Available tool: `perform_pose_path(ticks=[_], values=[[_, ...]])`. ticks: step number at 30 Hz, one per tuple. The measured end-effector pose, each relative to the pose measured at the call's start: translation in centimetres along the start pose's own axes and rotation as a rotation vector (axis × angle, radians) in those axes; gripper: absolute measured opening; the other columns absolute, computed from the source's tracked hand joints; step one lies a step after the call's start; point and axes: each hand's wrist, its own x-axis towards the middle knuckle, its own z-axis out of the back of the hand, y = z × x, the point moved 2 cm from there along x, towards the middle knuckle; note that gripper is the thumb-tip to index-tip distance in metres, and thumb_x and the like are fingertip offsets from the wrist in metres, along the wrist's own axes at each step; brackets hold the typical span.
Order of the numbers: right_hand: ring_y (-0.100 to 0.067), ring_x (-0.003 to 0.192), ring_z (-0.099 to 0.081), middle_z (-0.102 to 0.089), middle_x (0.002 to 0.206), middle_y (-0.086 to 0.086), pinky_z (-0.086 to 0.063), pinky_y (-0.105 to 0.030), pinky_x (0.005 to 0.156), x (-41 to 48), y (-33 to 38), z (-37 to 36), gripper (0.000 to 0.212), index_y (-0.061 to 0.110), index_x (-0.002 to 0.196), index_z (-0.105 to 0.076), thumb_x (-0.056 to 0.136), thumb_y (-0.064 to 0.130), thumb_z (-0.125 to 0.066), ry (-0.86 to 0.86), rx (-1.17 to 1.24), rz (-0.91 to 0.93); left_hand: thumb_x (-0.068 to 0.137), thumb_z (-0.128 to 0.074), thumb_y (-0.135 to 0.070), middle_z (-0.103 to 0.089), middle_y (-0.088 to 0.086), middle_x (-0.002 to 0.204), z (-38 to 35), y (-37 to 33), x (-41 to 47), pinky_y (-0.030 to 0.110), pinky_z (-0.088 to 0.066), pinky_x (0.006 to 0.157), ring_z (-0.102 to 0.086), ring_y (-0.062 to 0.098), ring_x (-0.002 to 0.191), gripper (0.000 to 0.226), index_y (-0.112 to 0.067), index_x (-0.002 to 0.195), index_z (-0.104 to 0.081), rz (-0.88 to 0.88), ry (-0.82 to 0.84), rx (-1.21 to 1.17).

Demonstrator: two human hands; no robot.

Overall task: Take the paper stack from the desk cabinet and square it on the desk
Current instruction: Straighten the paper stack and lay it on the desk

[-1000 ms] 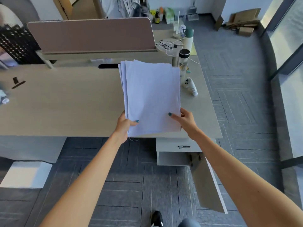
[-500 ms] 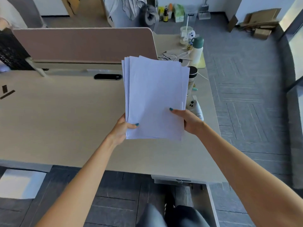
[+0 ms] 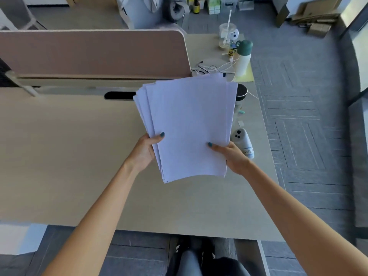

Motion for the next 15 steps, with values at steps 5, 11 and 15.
perform_pose_path(ticks=[5, 11, 15], values=[[-0.028, 0.090, -0.065, -0.068, 0.102, -0.016, -0.054, -0.044, 0.086, 0.3, -0.7, -0.8, 0.021, 0.002, 0.105, -0.068, 0.086, 0.011, -0.067, -0.139, -0.053, 0.029, 0.091, -0.062, -0.007, -0.064, 0.003, 0.133, 0.3, -1.6, 0.7, 0.040, -0.049, 0.102, -0.062, 0.019, 0.122, 0.047, -0.015, 0.136, -0.052, -0.079, -0.033, 0.071], [-0.019, 0.082, -0.055, -0.062, 0.087, -0.008, -0.044, -0.031, 0.073, 0.7, -1.4, -1.5, 0.011, 0.017, 0.082, -0.067, 0.085, 0.006, -0.066, -0.271, -0.226, 0.107, 0.090, -0.062, -0.007, -0.064, 0.004, 0.133, 0.5, -0.7, 0.7, 0.040, -0.046, 0.104, -0.061, 0.019, 0.123, 0.046, -0.015, 0.135, -0.053, -0.119, -0.050, 0.079], [-0.019, 0.084, -0.055, -0.062, 0.090, -0.008, -0.045, -0.029, 0.072, 0.6, -2.4, -1.1, 0.008, 0.009, 0.094, -0.067, 0.088, 0.005, -0.062, -0.294, -0.265, 0.089, 0.087, -0.066, -0.006, -0.067, 0.001, 0.130, 0.7, 0.2, 0.5, 0.037, -0.046, 0.104, -0.062, 0.016, 0.121, 0.048, -0.015, 0.133, -0.055, -0.104, -0.035, 0.110]])
